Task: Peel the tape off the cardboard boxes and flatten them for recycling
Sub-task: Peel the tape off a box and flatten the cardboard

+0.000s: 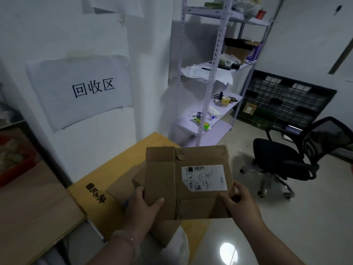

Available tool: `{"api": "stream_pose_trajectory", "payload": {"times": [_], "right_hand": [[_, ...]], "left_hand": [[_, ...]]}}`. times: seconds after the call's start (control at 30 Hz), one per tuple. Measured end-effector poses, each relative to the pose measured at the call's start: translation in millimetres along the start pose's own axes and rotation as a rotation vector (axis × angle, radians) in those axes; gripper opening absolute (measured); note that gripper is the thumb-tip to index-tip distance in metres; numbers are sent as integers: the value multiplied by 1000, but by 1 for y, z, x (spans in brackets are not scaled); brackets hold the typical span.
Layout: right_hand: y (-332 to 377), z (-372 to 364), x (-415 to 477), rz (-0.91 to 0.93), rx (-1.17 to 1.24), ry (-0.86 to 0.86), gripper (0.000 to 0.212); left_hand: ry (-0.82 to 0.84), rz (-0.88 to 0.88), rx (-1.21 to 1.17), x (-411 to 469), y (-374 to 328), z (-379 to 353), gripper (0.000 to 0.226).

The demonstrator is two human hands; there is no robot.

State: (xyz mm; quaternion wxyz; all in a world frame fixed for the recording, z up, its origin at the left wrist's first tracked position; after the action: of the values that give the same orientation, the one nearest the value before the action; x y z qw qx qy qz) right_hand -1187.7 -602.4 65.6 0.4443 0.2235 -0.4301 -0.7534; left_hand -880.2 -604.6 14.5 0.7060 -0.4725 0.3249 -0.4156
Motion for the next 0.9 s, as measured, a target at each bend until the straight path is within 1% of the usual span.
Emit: {"api": "stream_pose_trajectory", "payload": {"times": [0.07,0.1,0.33,0.43,0.53,0.63,0.73,0.77,0.83,0.9], "right_hand": [[3,-21,18,9,-7,47,54],[5,-31,26,27,-17,72,53],[10,-113,84,105,-138,297,59],[7,-142,112,152,-180,404,60],[6,-170,146,214,-207,522,56],[7,-199,176,331,-203,643,43],[5,-226,199,441,-232,717,40],[3,-234,206,484,-273,733,40],[-3,-249,215,586,-444,771,45],[-3,-258,219,735,-588,785,50]], "left_hand": [[-51,39,15,13,8,-1,47],[-84,54,21,17,12,-1,48],[-235,269,-12,34,46,-12,43],[-265,345,14,39,55,-25,44],[-322,412,40,44,62,-42,42],[-396,470,67,47,64,-59,47],[-450,504,104,49,65,-75,50],[-453,515,125,49,64,-79,50],[-432,557,185,49,64,-85,49],[-404,580,211,46,63,-85,51]]}}
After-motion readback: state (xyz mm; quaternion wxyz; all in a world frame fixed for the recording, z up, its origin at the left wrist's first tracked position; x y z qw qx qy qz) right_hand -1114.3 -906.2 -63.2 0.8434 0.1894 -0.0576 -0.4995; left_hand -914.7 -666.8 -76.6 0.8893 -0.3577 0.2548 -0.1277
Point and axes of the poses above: each hand's wrist, its own x-axis towards the middle knuckle, its own z-axis out of the back of the hand, y = z × x, the point moved 6 cm from there along x, towards the middle knuckle, and after that the axes turned 12 degrees about -y, right-handed, at the moved point
